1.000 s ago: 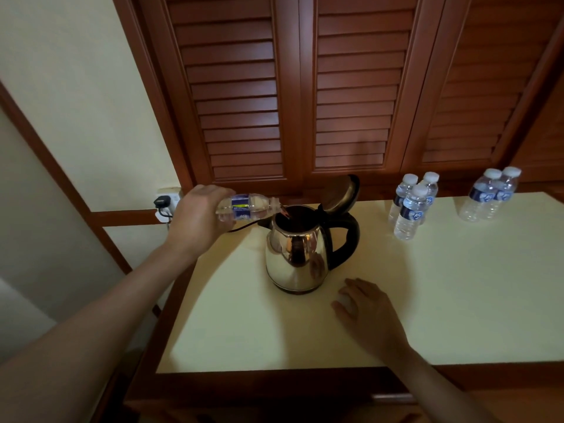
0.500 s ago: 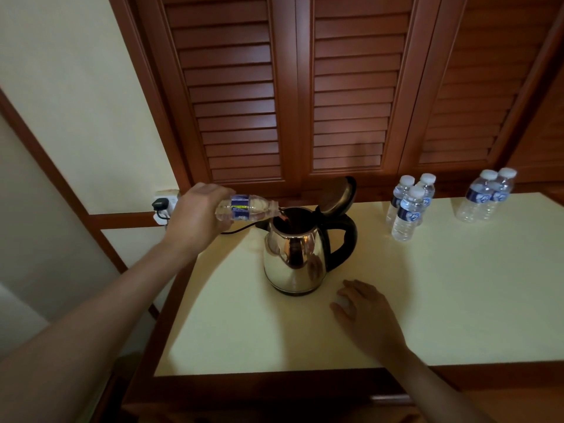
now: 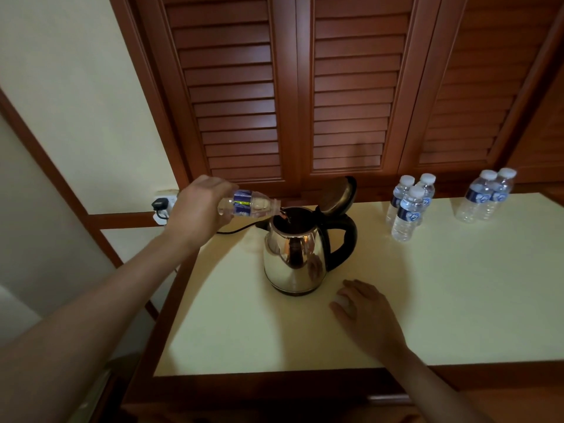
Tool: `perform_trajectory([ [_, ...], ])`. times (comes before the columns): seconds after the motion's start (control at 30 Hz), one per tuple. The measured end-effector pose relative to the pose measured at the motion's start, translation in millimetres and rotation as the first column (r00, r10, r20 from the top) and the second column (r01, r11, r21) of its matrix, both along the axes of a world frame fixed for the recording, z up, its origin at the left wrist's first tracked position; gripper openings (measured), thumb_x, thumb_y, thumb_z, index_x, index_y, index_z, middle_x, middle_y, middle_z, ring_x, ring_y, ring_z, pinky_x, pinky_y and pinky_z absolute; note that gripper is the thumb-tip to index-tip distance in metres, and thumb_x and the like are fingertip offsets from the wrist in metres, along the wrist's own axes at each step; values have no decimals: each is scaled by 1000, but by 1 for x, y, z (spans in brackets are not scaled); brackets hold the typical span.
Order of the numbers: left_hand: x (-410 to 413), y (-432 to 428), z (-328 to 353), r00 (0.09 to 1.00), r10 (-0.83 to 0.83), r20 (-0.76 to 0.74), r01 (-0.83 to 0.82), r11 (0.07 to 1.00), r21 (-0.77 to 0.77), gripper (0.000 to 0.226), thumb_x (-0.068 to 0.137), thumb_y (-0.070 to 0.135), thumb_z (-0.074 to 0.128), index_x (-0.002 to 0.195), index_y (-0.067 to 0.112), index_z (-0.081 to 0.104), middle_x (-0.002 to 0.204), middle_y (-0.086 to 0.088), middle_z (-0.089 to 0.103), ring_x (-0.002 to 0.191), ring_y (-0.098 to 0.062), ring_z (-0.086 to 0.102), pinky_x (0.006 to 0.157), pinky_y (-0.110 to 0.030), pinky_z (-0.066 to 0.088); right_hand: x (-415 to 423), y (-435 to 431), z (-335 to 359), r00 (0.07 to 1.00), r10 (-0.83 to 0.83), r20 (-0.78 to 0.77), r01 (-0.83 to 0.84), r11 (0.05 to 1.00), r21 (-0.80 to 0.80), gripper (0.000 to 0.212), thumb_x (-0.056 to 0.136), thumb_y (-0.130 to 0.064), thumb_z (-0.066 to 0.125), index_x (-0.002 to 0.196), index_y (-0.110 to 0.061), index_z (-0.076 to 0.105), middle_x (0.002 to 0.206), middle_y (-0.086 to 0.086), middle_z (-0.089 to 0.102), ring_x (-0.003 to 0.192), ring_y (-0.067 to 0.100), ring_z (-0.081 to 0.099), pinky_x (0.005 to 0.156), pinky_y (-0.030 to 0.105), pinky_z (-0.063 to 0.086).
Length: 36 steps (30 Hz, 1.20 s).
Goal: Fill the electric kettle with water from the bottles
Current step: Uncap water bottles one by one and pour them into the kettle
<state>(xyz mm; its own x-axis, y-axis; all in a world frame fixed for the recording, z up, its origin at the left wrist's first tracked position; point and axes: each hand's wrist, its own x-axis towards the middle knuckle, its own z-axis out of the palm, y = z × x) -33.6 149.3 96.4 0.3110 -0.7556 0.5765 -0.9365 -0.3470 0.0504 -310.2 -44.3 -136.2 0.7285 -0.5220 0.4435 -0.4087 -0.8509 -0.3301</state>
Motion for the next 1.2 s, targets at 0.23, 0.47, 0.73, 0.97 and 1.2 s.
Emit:
perform_trajectory([
  [0.23,-2,-5,4,999,-29,41,29,999,21,46,72,3,85,116,8,70,110,-11,71,105,-33,59,75,-35,44,-2,4,7,1000,-8,27,8,1000,6,32,84,-45,66,103,-20,68,119,0,67,114,20,59,93,38,51],
  [0.47,-3,-11,15,990,-48,134,41,998,50,45,70,-2,84,113,2,71,104,-18,71,99,-40,60,71,-44,52,-1,3,5,1000,8,28,-9,1000,16,37,87,-54,57,102,-22,68,121,-1,66,117,20,57,96,39,49],
  [0.73,-1,-29,27,925,-183,333,138,978,154,41,65,-6,86,103,-2,71,94,-19,70,88,-38,64,98,-36,39,-1,6,8,999,-2,49,1,1000,27,32,86,-50,62,100,-22,67,118,-2,66,115,19,57,94,39,49],
  [0.97,-4,-43,39,856,-270,441,188,957,221,40,77,-3,74,117,-2,69,112,-19,68,109,-36,61,121,-46,27,0,2,4,1000,17,10,-17,999,41,32,89,-56,54,100,-28,65,120,-8,63,121,14,53,98,36,44],
  [1.2,-17,-52,39,803,-361,474,213,917,337,47,95,8,30,126,-3,63,125,-21,62,130,-42,51,112,-55,41,-1,5,8,1000,-2,14,2,999,44,34,87,-54,56,101,-26,67,121,-5,65,118,17,55,97,36,46],
])
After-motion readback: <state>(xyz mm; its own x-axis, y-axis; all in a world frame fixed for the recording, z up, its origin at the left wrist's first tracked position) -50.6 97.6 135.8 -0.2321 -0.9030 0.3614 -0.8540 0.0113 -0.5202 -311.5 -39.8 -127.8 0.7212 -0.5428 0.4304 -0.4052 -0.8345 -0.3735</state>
